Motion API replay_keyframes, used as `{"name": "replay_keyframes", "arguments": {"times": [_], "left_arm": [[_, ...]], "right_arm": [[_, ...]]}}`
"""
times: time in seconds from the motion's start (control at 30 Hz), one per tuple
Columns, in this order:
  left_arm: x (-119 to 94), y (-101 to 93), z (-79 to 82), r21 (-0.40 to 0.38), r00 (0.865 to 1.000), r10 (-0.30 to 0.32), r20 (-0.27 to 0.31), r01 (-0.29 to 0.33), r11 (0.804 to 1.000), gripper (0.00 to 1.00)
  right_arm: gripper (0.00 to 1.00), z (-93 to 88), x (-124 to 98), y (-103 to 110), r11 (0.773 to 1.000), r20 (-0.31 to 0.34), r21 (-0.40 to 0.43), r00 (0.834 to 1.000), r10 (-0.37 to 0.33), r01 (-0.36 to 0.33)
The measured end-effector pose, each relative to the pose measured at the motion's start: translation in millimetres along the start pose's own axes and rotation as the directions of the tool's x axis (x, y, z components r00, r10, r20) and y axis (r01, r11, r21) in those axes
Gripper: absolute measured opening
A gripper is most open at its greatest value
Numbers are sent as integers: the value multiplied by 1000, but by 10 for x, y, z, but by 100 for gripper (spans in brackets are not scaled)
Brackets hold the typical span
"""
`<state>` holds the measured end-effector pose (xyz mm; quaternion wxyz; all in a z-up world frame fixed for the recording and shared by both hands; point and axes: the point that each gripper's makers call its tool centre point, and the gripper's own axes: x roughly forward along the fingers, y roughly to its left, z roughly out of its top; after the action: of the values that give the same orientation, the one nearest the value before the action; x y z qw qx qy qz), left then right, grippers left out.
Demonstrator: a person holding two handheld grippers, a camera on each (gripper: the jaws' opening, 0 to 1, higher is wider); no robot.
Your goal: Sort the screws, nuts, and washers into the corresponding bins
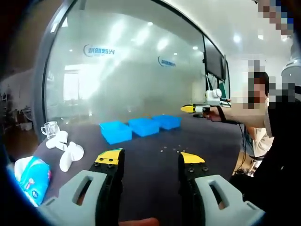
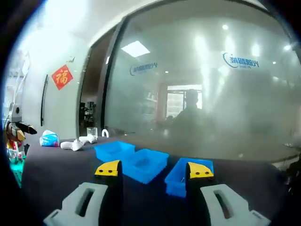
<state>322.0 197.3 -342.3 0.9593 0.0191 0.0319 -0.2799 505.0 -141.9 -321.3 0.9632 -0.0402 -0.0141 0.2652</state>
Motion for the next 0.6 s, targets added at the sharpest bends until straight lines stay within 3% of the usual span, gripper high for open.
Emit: {"name": "replay_keyframes", "arguments": {"times": [0.33, 0.6], "left_arm": [[34, -44, 31, 1, 1000, -22, -3, 22, 1000, 46], [29, -87, 44, 11, 999, -32, -7, 32, 999, 46]], "right_arm": [[49, 86, -770, 659, 993, 24, 26, 993, 116, -117], [50, 95, -1257, 749, 993, 45, 39, 993, 107, -109]]}}
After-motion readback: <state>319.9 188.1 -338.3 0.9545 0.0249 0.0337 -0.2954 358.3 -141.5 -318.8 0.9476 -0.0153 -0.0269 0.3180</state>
